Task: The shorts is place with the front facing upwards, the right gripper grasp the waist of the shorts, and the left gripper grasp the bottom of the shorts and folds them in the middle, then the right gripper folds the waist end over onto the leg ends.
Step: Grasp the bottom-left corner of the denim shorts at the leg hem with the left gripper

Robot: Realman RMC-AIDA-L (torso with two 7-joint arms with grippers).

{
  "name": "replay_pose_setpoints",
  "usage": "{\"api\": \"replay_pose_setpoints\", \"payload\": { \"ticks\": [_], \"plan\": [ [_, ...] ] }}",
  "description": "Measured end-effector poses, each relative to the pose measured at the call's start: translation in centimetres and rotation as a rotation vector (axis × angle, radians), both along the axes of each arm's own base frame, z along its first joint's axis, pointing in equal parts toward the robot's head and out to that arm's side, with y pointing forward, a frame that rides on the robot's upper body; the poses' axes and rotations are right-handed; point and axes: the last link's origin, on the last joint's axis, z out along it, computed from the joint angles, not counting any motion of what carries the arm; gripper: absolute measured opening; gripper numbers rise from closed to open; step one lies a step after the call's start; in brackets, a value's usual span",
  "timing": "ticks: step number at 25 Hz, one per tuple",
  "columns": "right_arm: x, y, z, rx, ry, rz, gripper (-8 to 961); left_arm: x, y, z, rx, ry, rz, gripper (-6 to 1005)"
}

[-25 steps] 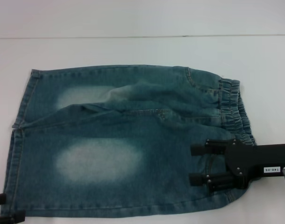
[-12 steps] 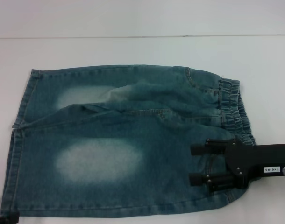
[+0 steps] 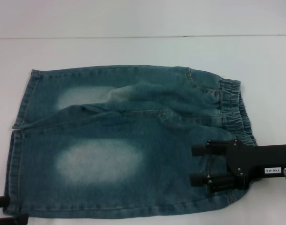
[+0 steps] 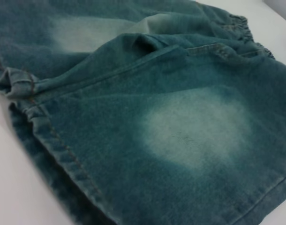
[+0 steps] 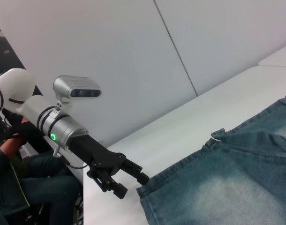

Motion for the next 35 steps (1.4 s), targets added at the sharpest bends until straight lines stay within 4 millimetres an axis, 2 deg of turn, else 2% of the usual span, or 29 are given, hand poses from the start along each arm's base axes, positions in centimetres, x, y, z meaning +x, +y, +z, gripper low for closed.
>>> {"api": "replay_pose_setpoints", "payload": {
  "ticks": [6, 35],
  "plan": [
    [0.05, -0.01, 0.00, 0.002, -0.001, -0.003, 945, 0.43, 0.28, 0.11, 0.007, -0.018, -0.018, 917],
    [0.25, -0.03, -0.03, 0.006, -0.006, -0.014, 944, -0.49, 0.18, 0.34, 0.011, 0.043, 0.026, 916]
  ]
}}
